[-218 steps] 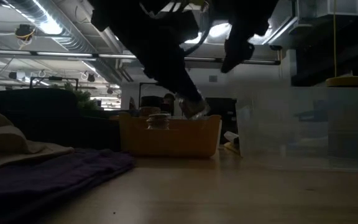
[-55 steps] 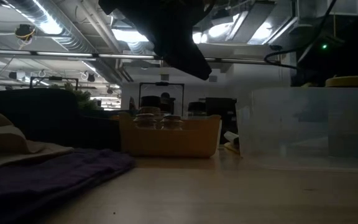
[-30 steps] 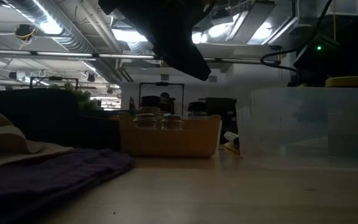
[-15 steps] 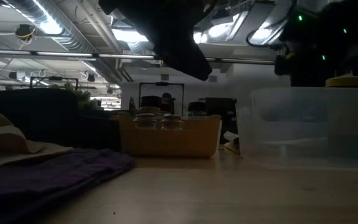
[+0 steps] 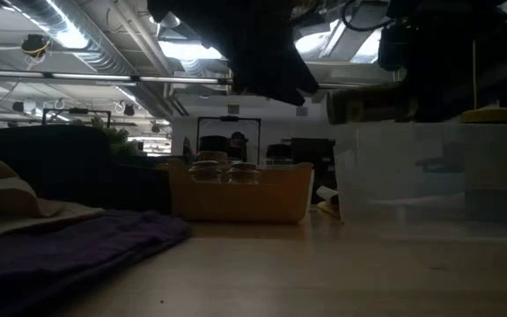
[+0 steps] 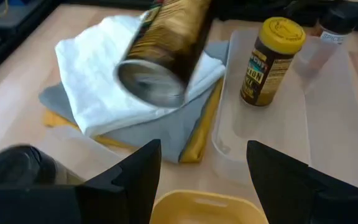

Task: Sort spices by type
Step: Put the yellow seasoning bottle into the bottom transparent bin

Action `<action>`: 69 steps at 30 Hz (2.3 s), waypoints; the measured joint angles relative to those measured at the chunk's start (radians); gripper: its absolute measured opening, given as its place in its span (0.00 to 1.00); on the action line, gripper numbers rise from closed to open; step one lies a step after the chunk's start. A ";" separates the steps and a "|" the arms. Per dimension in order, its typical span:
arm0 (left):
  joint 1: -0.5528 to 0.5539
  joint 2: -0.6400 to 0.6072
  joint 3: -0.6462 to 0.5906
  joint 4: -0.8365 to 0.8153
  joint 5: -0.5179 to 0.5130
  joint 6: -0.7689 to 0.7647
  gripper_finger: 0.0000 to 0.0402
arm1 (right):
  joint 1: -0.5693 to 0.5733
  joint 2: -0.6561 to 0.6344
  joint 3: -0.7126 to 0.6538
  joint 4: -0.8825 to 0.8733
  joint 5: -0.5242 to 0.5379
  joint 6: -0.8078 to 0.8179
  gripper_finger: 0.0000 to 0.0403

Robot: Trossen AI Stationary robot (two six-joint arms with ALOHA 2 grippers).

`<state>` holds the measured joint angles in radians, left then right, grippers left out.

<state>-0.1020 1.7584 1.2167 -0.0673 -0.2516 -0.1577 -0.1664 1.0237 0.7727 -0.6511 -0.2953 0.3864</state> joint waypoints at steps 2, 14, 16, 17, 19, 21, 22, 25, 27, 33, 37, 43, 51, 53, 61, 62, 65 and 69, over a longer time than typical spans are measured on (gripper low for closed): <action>-0.002 0.000 0.000 -0.005 0.000 -0.023 0.55 | 0.028 0.000 0.000 -0.008 -0.006 0.010 0.59; 0.008 0.011 0.000 0.018 -0.148 -0.288 0.55 | 0.308 0.000 0.000 0.006 0.092 0.162 0.59; 0.007 0.034 0.000 0.040 -0.153 -0.315 0.55 | 0.348 0.000 0.000 0.020 0.128 0.187 0.58; 0.005 0.049 0.000 0.062 -0.153 -0.322 0.55 | 0.365 0.000 0.000 0.030 0.142 0.196 0.58; -0.003 0.075 0.000 0.109 -0.153 -0.324 0.55 | 0.396 0.000 0.000 0.044 0.172 0.214 0.58; -0.010 0.089 0.000 0.157 -0.154 -0.324 0.55 | 0.422 0.000 0.000 0.060 0.188 0.220 0.59; -0.013 0.090 0.000 0.176 -0.153 -0.320 0.55 | 0.434 0.000 0.001 0.063 0.196 0.221 0.59; -0.017 0.091 0.000 0.203 -0.153 -0.311 0.55 | 0.461 0.003 0.001 0.058 0.210 0.223 0.59; -0.017 0.091 0.000 0.224 -0.153 -0.312 0.55 | 0.474 0.004 0.001 0.058 0.214 0.223 0.58; -0.036 0.091 0.000 0.294 -0.130 -0.286 0.55 | 0.483 0.010 0.001 0.055 0.230 0.238 0.59; -0.065 0.091 0.000 0.317 -0.121 -0.251 0.55 | 0.483 0.010 0.001 0.056 0.231 0.238 0.59; -0.082 0.107 0.000 0.316 -0.122 -0.259 0.55 | 0.481 0.009 0.001 0.056 0.234 0.238 0.59; -0.086 0.135 0.000 0.315 -0.114 -0.284 0.55 | 0.481 0.009 0.001 0.083 0.262 0.233 0.59; -0.089 0.140 0.000 0.320 -0.113 -0.284 0.55 | 0.481 0.009 0.001 0.082 0.283 0.232 0.58; -0.105 0.166 0.000 0.315 -0.108 -0.310 0.55 | 0.481 0.008 0.001 0.143 0.320 0.233 0.59; -0.108 0.169 0.000 0.315 -0.104 -0.313 0.55 | 0.481 0.008 0.001 0.157 0.324 0.233 0.58; -0.111 0.191 0.000 0.333 -0.101 -0.319 0.55 | 0.480 0.008 0.001 0.184 0.337 0.234 0.57; -0.116 0.220 0.000 0.367 -0.100 -0.333 0.55 | 0.480 0.009 0.001 0.193 0.350 0.232 0.57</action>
<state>-0.2176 1.9782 1.2167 0.2999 -0.3519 -0.4911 0.3138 1.0325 0.7734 -0.4579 0.0549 0.6186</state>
